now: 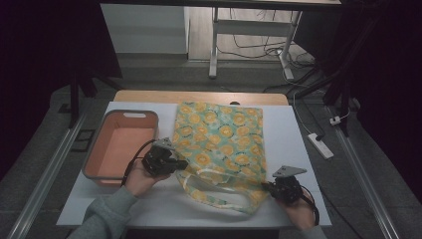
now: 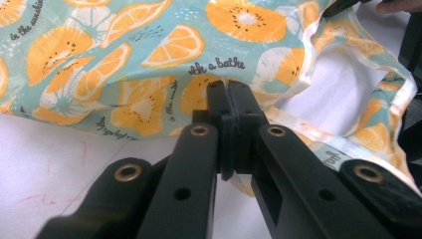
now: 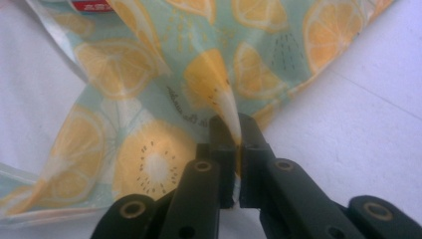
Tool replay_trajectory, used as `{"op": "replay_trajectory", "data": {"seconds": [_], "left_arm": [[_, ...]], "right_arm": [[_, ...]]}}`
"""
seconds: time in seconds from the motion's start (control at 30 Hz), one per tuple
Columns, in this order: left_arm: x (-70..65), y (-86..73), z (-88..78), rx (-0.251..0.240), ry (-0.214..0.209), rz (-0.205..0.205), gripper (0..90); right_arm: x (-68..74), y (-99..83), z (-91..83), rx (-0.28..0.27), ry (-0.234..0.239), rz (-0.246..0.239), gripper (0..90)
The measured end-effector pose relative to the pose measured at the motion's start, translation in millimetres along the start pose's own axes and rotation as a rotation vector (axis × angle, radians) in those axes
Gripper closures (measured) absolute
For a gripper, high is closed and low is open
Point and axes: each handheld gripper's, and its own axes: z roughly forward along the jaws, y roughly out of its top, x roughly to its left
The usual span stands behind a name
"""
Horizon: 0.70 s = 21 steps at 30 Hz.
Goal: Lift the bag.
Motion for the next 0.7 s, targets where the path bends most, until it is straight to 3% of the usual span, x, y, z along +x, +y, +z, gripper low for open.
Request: {"op": "replay_trajectory", "data": {"seconds": [0.13,0.37,0.5,0.7], "left_arm": [[-0.5,-0.2,-4.3,-0.024,-0.009,0.008,89.5],[-2.9,2.7,-20.7,-0.087,-0.036,0.008,89.6],[-4.4,7.3,-33.0,-0.132,-0.034,0.009,89.6],[1.0,11.4,-47.7,-0.189,-0.047,-0.014,89.7]], "right_arm": [[3.9,4.7,-9.5,-0.063,-0.006,-0.035,88.6],[9.3,17.6,-39.9,-0.24,-0.02,-0.065,88.9],[14.2,30.0,-50.9,-0.283,-0.056,-0.11,89.0],[6.6,46.9,-68.7,-0.339,-0.074,-0.091,89.1]]}}
